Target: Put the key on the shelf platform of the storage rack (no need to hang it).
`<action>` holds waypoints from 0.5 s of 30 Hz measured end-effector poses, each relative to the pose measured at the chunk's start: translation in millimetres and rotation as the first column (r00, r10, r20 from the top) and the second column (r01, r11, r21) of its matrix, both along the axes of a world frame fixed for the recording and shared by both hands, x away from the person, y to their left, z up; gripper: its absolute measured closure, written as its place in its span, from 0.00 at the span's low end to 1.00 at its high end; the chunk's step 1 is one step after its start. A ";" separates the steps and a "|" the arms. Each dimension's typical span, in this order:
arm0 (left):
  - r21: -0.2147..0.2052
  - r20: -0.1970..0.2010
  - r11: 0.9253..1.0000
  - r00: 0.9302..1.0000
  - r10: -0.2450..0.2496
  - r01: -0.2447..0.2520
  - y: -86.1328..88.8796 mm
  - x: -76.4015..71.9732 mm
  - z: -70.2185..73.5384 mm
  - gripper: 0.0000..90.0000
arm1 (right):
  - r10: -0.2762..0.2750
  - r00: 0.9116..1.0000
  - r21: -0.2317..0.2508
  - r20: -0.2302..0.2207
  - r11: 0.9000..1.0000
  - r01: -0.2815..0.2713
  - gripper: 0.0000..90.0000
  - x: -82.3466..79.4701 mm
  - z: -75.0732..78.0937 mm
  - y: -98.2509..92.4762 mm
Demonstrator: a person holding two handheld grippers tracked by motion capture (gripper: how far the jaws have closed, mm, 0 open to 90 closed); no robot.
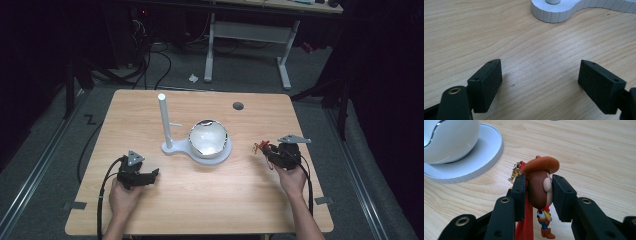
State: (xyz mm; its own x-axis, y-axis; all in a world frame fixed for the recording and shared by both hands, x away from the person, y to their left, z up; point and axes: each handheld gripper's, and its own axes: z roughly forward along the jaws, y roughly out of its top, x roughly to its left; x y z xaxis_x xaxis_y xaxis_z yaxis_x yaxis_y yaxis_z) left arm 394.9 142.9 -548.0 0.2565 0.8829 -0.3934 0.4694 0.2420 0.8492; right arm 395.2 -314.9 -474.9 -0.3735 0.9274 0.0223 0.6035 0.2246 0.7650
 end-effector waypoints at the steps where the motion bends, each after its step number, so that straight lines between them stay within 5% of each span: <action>1: 0.000 0.000 1.000 1.000 0.000 0.000 0.0 0.0 0.0 0.22 | 0.004 1.000 -0.001 0.005 1.000 -0.004 0.73 -1.4 1.4 -0.1; 15: 0.000 0.000 1.000 1.000 0.000 0.000 0.0 -0.1 0.0 0.22 | 0.049 0.998 0.019 0.029 0.999 -0.049 0.73 -15.7 24.8 7.9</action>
State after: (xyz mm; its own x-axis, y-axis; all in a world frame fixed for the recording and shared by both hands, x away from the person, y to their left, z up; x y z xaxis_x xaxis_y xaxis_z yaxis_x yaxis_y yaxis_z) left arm 394.8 142.9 -548.0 0.2561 0.8830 -0.3933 0.4695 0.2420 0.8491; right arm 379.5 -307.0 -450.1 -0.4190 0.9075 0.0294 0.5705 0.2379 0.7861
